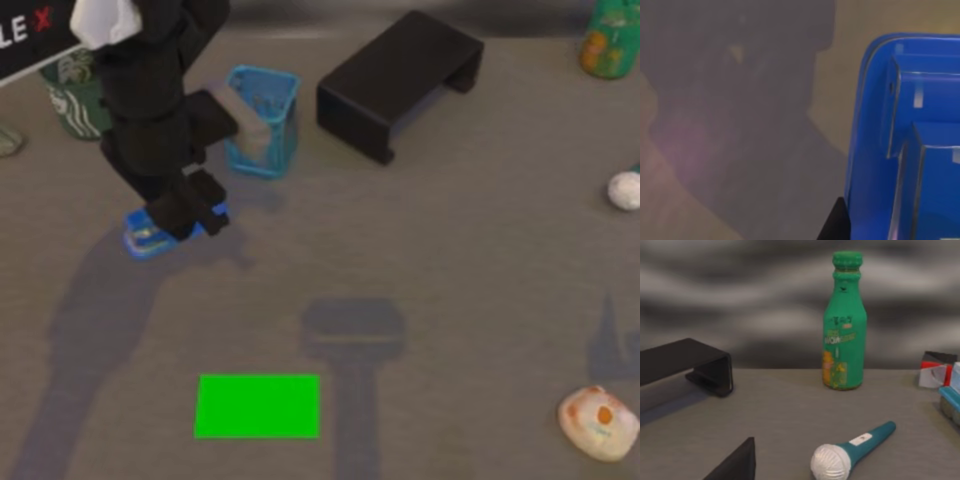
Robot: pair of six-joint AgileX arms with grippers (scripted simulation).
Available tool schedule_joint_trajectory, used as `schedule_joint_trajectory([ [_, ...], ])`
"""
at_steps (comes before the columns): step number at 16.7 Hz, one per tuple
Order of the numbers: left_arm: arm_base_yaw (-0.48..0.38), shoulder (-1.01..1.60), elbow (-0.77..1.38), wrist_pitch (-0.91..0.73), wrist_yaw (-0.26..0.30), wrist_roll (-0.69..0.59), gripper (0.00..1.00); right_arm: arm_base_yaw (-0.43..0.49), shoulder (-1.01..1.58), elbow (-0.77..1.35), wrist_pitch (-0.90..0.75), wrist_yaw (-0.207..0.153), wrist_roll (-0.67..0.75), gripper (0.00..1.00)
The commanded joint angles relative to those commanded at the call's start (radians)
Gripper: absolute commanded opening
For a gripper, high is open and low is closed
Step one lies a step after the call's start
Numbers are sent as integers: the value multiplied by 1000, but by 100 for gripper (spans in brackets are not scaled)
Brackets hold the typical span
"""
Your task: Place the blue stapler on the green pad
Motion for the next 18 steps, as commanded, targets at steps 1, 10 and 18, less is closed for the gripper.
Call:
schedule_joint_trajectory([
  [1,-9,-3,-1,-9,-8,-51,0,0,0,0,0,0,0,100],
  [10,-120,-52,-73,-100,-77,-977,0,0,0,0,0,0,0,100],
  [18,-242,-111,-213,-100,-64,-2046,0,0,0,0,0,0,0,100],
])
